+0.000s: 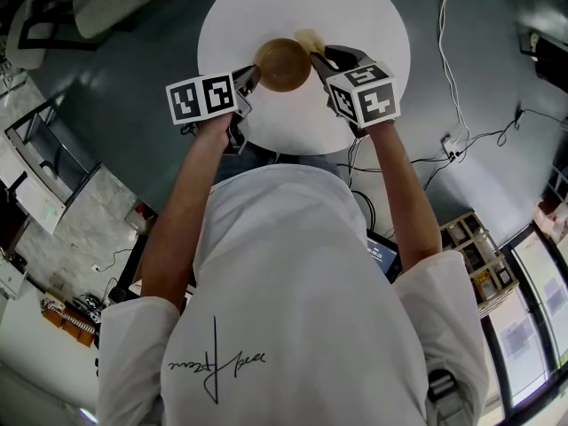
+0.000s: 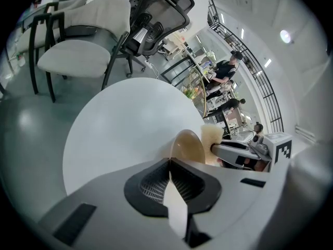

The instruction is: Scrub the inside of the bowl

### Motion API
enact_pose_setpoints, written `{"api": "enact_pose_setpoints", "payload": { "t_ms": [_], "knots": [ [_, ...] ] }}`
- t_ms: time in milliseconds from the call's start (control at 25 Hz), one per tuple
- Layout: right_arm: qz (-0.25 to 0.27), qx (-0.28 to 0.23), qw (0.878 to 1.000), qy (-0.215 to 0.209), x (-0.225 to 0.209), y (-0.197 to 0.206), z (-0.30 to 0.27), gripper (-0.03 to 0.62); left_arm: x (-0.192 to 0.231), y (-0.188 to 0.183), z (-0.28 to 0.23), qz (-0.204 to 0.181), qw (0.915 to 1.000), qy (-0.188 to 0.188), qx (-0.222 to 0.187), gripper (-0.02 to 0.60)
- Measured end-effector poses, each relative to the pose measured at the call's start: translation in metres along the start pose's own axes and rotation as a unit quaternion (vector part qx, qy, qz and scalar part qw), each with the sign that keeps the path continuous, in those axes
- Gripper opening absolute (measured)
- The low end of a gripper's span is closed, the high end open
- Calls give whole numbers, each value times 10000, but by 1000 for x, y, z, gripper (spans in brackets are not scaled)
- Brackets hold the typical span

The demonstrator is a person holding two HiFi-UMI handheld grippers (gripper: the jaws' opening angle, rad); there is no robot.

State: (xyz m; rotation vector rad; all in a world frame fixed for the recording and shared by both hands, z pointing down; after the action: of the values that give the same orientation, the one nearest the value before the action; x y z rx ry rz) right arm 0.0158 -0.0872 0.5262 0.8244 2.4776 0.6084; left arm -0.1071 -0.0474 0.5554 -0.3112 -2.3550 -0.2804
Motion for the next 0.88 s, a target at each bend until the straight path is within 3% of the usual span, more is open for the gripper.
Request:
{"api": "enact_pose_setpoints", "payload": {
  "t_ms": [440, 640, 880],
  "knots": [
    [-21, -18, 10000, 13, -2, -2, -1, 84, -2, 1, 0, -63, 9999, 68, 40, 15],
    [-88, -45, 9999, 20, -2, -2, 0, 84, -5, 4, 0, -486, 9988, -58, 85, 15],
    [-75, -49, 9999, 63, -2, -1, 2, 84, -6, 4, 2, -319, 9995, 30, -28, 25]
  ]
}}
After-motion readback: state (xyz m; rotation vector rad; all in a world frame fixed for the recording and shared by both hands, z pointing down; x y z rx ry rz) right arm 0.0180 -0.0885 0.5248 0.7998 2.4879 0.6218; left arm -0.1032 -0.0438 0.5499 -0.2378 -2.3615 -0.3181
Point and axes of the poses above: the fingertips, and each gripper's own axes: z backward along the fingers, x to its left, y out of its underside, the point moved 1 cm from there along z, backward along the fingers, and after that the axes turned 4 degrees about z, right-handed, at the moved point
